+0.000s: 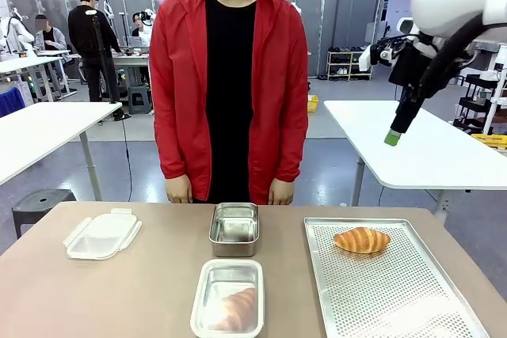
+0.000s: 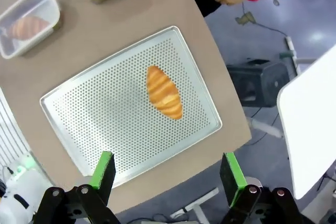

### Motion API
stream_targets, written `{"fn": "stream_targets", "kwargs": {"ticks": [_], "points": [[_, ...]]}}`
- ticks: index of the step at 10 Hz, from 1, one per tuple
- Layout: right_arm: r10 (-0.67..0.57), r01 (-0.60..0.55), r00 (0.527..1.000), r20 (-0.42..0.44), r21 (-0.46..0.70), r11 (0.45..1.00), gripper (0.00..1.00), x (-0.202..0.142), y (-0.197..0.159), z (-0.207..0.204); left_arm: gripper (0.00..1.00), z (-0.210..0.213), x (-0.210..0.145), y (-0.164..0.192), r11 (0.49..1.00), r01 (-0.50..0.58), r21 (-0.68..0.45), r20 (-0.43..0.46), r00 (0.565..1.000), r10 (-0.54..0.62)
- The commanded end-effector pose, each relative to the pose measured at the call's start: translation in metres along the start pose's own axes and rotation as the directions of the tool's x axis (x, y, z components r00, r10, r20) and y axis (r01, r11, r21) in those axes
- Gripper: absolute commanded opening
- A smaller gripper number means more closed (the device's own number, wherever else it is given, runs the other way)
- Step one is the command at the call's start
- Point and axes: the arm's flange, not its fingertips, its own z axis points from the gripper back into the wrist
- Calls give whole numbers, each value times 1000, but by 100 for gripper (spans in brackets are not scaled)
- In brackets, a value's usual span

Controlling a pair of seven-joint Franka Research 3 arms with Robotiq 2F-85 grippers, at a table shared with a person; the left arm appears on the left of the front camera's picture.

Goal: Place the bread into the airtight container.
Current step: Pick up a Butter Roll and place it into an empty Airtight Container.

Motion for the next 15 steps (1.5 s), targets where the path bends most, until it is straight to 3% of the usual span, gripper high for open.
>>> {"fn": "stream_targets", "kwargs": {"ticks": [1, 2, 3, 8, 10, 15], "points": [[0, 0, 1000, -4, 41, 999, 100, 2, -12, 1, 100, 2, 2, 0, 1000, 16, 2, -7, 1000, -16], [-49, 50, 999, -22, 47, 998, 100, 1, -12, 1, 100, 2, 2, 0, 1000, 16, 2, -7, 1000, -16], [3, -3, 1000, -1, 15, 1000, 100, 1, -7, -5, 100, 2, 2, 0, 1000, 16, 2, -7, 1000, -16], [-3, 3, 1000, -14, 21, 1000, 100, 4, -7, -5, 100, 2, 2, 0, 1000, 16, 2, -7, 1000, -16], [120, -120, 993, 1, 71, 990, 100, 5, -21, -47, 100, 2, 2, 0, 1000, 16, 2, -7, 1000, -16], [273, -269, 962, -23, 106, 957, 100, 2, -19, -138, 100, 2, 2, 0, 1000, 16, 2, -7, 1000, -16]]}}
